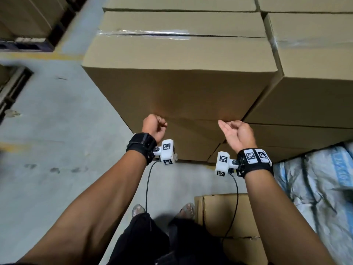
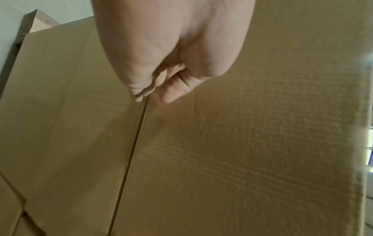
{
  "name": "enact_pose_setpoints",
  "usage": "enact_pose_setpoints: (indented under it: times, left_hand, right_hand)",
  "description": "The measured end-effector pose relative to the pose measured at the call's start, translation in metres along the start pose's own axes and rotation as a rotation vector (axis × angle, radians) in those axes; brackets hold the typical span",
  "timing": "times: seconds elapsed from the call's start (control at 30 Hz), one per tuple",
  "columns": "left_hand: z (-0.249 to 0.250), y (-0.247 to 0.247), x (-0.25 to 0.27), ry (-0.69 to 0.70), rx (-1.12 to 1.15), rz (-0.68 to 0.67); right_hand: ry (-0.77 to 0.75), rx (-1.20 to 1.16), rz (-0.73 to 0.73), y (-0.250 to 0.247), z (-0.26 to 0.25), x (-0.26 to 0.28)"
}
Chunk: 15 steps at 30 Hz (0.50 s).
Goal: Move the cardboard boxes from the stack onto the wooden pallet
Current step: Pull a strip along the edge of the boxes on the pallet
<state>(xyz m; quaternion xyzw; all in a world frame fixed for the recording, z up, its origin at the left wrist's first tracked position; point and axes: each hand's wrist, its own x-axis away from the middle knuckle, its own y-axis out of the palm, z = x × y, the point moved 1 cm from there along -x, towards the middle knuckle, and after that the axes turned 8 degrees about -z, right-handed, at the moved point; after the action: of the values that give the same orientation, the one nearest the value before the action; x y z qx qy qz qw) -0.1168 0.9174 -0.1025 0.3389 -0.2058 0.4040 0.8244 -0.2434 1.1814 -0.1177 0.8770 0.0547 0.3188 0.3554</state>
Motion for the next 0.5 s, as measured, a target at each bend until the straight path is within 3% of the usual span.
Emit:
enact_pose_setpoints:
  times: [0.17, 0.5]
  left_hand:
    - [0.013, 0.006, -0.005, -0.037, -0.054, -0.029]
    - [0.015, -0.001, -0.005, -0.048, -0.121, -0.055]
  right_hand:
    - [0.017, 0.002, 0.125, 0.008, -0.004, -0.01]
    - [0.003, 0.017, 0.084, 0.015, 0.006, -0.006]
